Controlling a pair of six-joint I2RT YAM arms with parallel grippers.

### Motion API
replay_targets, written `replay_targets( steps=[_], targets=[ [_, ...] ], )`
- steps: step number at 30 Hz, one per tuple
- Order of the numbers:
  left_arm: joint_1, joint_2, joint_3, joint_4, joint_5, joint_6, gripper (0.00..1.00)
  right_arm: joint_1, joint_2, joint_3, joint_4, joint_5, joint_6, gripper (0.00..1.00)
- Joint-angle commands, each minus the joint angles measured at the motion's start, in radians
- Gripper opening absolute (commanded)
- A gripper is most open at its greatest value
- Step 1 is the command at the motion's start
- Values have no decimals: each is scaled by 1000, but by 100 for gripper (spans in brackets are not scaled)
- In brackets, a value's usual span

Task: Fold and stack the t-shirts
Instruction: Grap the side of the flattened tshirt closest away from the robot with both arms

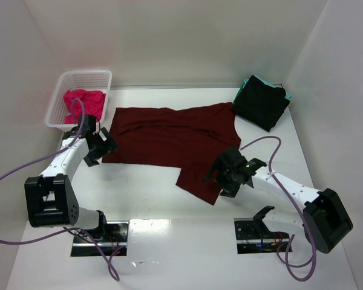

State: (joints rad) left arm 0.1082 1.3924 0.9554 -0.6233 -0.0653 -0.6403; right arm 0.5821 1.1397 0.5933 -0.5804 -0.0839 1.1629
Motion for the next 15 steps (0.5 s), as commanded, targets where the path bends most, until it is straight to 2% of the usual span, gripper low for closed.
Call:
replay_targets(
  steps=[1, 8, 11, 15],
  targets=[
    [11, 17, 6, 19, -37, -27, 100, 53, 20, -30, -54, 15, 23, 99],
    [11, 50, 25, 23, -47, -36, 100, 61, 15, -57, -110, 19, -2, 99],
    [11, 59, 25, 28, -47, -36, 100, 61, 47, -75, -70, 16, -8, 99],
    [11, 85, 34, 28, -53, -36, 98, 67, 97, -68, -20, 5, -8, 92]
  ],
)
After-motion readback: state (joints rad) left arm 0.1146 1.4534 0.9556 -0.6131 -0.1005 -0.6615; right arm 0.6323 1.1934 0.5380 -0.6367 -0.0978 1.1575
